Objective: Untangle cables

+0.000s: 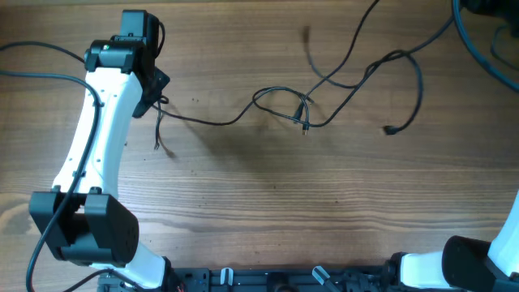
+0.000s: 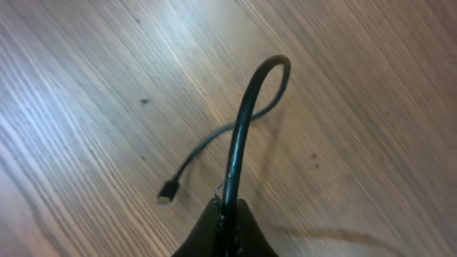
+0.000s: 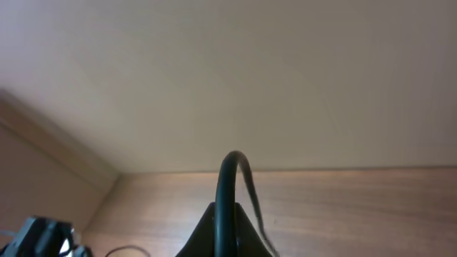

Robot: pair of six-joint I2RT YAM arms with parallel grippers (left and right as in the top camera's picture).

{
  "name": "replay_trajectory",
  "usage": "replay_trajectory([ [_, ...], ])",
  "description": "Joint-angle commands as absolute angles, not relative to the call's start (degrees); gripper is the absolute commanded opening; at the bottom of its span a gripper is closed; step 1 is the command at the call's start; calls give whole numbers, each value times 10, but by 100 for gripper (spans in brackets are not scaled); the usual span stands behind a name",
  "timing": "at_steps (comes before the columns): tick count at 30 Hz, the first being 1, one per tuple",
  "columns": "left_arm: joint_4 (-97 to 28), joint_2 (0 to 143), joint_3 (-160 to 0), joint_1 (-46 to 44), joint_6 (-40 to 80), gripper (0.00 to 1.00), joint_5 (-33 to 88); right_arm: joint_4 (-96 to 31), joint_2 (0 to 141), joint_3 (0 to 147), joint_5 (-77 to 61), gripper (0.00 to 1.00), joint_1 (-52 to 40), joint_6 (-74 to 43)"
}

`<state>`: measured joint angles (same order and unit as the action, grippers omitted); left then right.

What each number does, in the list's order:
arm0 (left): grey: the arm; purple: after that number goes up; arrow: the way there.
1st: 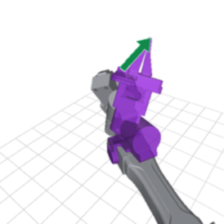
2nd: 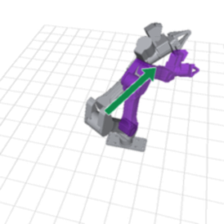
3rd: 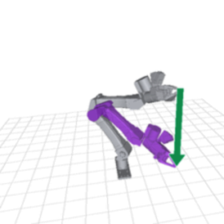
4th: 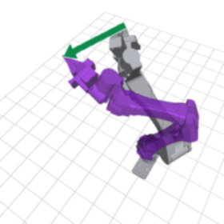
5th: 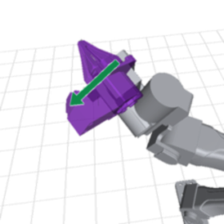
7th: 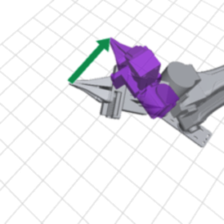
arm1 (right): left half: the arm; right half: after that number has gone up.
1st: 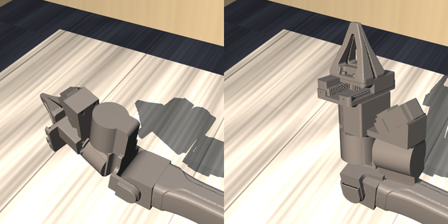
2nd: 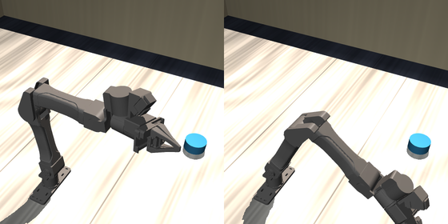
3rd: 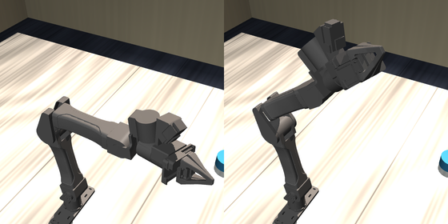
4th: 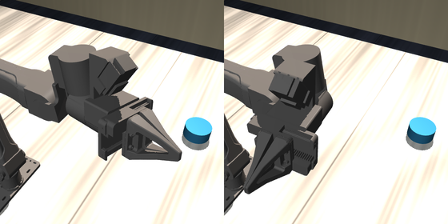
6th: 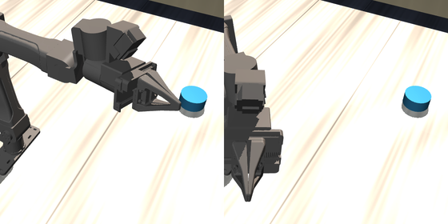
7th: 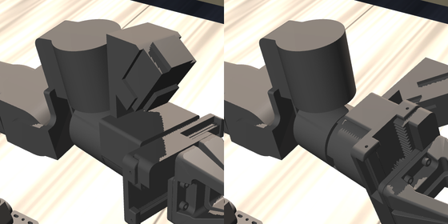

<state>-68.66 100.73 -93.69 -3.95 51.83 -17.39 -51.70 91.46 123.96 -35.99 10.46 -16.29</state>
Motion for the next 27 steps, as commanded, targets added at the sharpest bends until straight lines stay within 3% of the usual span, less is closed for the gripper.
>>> replay_trajectory([
  [1,-676,1014,-936,-35,527,4,-116,-539,919,1230,-321,4,61,-156],
  [8,-600,1014,-936,-35,357,4,110,-614,1032,1225,-285,4,-24,-105],
  [12,-585,1014,-936,-41,347,32,144,-574,1024,1227,-338,4,-24,-105],
  [14,-569,1014,-936,-60,318,53,170,-545,1011,1227,-388,4,-24,-105],
  [17,-542,1014,-936,-95,287,73,189,-523,1002,1227,-444,4,-24,-106],
  [19,-522,1014,-936,-123,284,75,204,-542,1002,1227,-433,4,-24,-107],
  [24,-462,1014,-936,-183,272,64,299,-597,1011,1227,-358,4,-24,-147],
  [27,-433,1014,-936,-230,273,68,323,-605,1011,1227,-360,4,-24,-166],
])
